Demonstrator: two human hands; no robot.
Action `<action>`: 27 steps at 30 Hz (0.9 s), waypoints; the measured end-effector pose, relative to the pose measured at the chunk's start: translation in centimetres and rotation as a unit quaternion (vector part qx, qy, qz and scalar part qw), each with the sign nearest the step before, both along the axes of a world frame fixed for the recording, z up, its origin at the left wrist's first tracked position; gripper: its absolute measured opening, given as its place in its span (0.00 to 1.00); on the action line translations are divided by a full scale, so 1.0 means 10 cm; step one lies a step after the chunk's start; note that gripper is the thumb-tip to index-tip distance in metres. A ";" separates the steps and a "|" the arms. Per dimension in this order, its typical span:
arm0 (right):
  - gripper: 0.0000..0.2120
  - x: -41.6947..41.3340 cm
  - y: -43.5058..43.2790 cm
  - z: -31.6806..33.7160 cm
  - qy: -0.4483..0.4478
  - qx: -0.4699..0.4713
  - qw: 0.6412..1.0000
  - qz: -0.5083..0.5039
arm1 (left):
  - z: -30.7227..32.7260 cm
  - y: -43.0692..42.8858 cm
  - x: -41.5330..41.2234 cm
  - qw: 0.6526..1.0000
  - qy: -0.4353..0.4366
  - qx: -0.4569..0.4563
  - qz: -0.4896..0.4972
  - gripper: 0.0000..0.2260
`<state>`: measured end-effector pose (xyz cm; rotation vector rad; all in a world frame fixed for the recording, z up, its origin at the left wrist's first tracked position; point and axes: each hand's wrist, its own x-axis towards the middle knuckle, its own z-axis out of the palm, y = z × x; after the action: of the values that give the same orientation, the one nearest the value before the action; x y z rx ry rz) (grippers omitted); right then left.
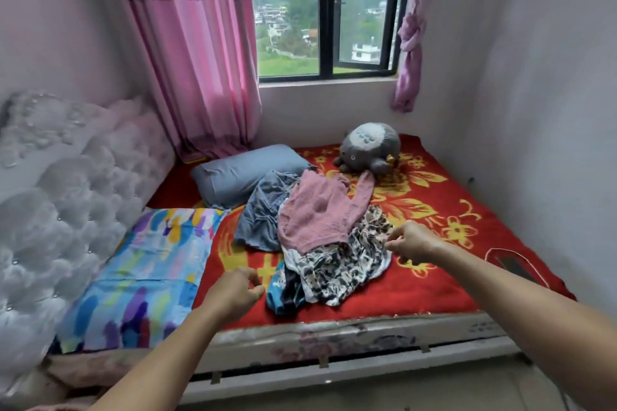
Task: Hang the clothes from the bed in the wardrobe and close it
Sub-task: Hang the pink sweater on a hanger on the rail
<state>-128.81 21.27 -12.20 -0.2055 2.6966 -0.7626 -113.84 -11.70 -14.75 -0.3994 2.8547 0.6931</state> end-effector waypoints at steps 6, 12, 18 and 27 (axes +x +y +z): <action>0.05 -0.73 -0.07 -0.42 -0.055 0.033 0.998 -0.022 | -0.23 -0.20 -1.15 0.997 -0.053 -0.011 -0.049 0.07; 0.05 -1.56 0.05 -0.93 -0.091 0.065 0.994 -0.006 | -0.69 -0.10 -2.09 0.991 -0.115 0.004 -0.068 0.06; 0.07 -2.85 -0.05 -1.72 -0.132 0.101 0.986 0.030 | -1.27 -0.08 -3.05 0.984 -0.172 0.008 -0.047 0.09; 0.05 -4.30 -0.67 -2.92 -0.175 0.184 0.955 0.152 | -2.22 -0.03 -4.39 0.972 -0.229 0.043 0.035 0.06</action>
<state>-171.79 14.58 -41.35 -0.3466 2.3354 -0.1775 -157.70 -12.00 -36.93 -0.5666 2.3776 0.6365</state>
